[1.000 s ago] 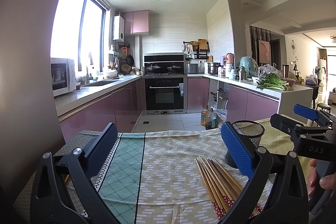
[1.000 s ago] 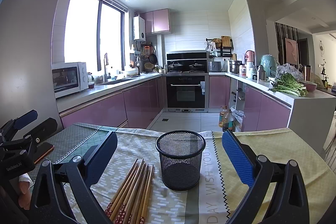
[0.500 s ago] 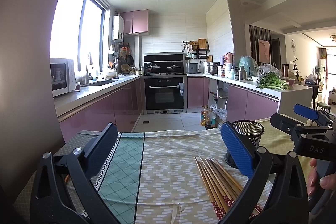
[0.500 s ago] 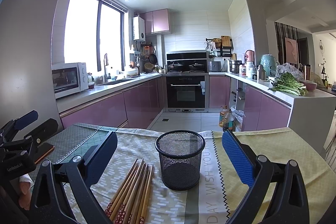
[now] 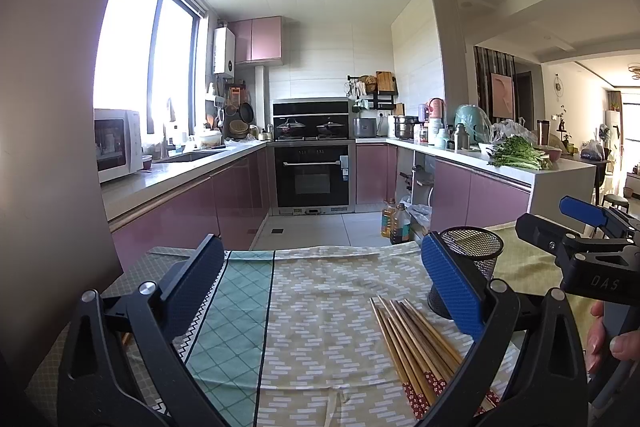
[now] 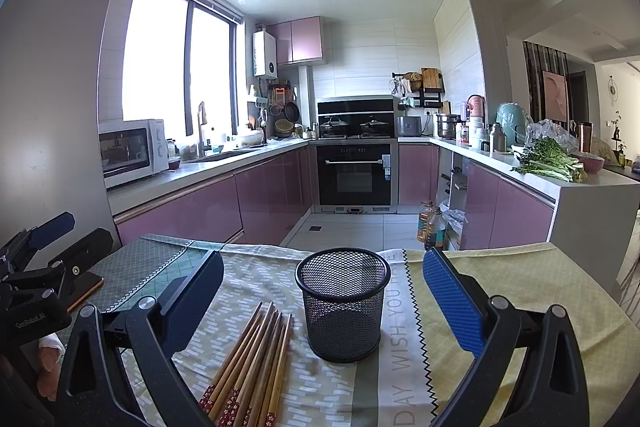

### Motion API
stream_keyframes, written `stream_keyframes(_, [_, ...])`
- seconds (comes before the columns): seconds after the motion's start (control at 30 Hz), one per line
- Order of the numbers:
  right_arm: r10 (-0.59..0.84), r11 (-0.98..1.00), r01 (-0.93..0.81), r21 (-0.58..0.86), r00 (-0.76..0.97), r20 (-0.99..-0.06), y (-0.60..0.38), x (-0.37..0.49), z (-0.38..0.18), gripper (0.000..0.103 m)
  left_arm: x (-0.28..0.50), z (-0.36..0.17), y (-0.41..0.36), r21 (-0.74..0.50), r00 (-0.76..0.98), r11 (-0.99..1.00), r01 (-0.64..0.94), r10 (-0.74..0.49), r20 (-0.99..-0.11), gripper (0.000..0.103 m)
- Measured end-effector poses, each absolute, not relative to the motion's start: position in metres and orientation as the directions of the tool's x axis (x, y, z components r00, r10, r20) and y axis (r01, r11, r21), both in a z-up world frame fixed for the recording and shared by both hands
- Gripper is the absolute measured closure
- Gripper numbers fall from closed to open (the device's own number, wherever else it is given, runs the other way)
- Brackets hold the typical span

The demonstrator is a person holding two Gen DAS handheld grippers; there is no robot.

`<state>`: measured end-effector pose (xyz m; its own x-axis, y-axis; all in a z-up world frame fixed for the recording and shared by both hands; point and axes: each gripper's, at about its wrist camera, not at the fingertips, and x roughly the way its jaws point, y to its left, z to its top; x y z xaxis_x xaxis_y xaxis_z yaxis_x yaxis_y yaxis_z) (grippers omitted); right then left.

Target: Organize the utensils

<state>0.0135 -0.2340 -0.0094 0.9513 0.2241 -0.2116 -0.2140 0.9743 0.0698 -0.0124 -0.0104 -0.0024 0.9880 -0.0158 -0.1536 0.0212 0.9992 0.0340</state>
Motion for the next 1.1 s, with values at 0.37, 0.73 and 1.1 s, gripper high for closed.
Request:
stream_keyframes(0.37, [0.225,0.974,-0.215,0.069,0.951,-0.212,-0.234,0.014,-0.009,0.006,-0.012,-0.003,-0.011,0.036,0.988,0.999,0.022,-0.016,-0.155,0.006])
stream_keyframes(0.73, [0.229,0.973,-0.218,0.074,0.949,-0.216,-0.234,0.014,-0.010,0.006,-0.008,-0.003,-0.012,0.043,0.984,0.999,0.034,-0.026,-0.179,0.006])
stream_keyframes(1.1, [0.318,0.947,-0.308,0.092,0.856,-0.407,-0.227,0.037,-0.034,0.006,0.017,-0.018,-0.018,0.075,0.934,0.990,0.120,-0.087,-0.346,0.006])
